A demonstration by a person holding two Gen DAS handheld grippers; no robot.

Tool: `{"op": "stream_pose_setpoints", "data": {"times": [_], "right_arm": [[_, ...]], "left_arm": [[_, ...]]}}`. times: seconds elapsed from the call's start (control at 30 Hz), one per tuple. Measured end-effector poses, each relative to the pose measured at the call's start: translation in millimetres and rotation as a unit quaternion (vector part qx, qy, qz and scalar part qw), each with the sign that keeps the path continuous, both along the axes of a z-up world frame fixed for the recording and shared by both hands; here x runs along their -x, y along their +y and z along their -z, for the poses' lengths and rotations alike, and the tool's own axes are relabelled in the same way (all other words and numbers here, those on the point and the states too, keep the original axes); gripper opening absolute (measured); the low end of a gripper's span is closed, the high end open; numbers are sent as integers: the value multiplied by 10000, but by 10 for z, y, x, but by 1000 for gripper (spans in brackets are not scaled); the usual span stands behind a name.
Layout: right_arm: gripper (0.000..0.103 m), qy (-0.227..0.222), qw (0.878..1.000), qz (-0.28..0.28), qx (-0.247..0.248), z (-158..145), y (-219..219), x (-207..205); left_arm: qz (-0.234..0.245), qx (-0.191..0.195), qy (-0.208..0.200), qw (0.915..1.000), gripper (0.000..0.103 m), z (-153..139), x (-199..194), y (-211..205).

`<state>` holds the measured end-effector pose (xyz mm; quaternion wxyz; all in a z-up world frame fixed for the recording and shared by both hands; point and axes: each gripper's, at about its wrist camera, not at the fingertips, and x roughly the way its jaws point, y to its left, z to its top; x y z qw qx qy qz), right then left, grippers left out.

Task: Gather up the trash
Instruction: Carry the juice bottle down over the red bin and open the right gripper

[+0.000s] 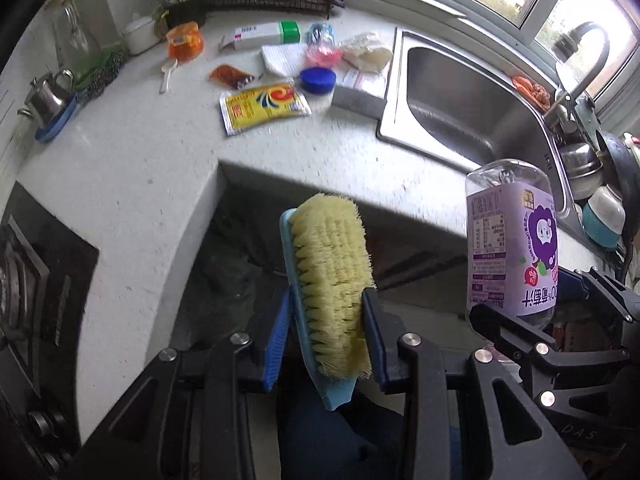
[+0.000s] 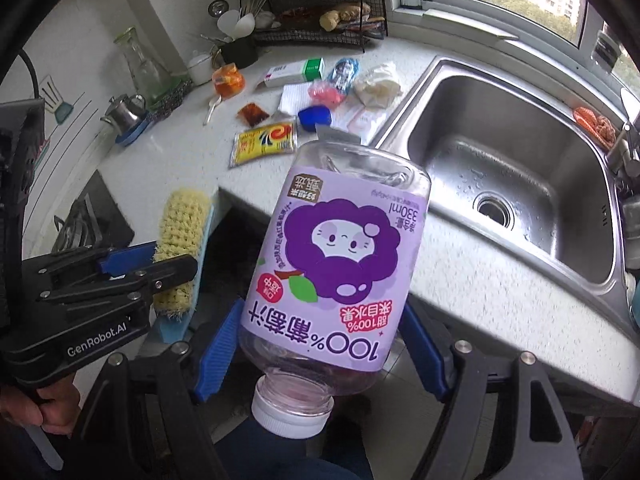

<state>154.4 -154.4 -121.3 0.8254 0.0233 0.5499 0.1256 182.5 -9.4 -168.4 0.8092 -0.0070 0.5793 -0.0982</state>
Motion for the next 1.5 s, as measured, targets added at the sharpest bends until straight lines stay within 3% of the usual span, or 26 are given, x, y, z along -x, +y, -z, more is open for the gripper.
{"op": "stream_pose_setpoints", "data": {"times": [0.2,0.37,0.67,0.93,1.0,1.07,1.13,1.2,1.5], "right_arm": [[75,515,9987,-38,23,571,-32,237],[75,848,9964,-75,-8,1237,23,252],[75,1037,9942,-272,114,2577,122,19],[75,1155,9924,-163,380,3475,145,-358],[75,1169,9923,-122,380,3640,138,-409],[75,1192,9922,-85,366,3748,157,-467],[74,1221,9919,-95,333,3795,180,-444],[74,1231,9919,-121,288,3850,125,-229],[74,1322,9905,-299,214,3903,55,-118]], "left_arm": [[121,-47,458,9989,33,633,244,-107],[322,-20,786,9964,33,1340,242,-202],[639,188,1197,9906,33,2859,145,-401],[850,360,1298,9872,37,3865,-41,-571],[854,310,1368,9864,40,3998,-40,-629],[928,323,1463,9843,52,4083,-66,-654],[900,314,1334,9865,73,4030,-78,-621],[900,321,1271,9873,75,3995,-65,-612],[769,-145,1040,9915,75,3798,-38,-468]]}}
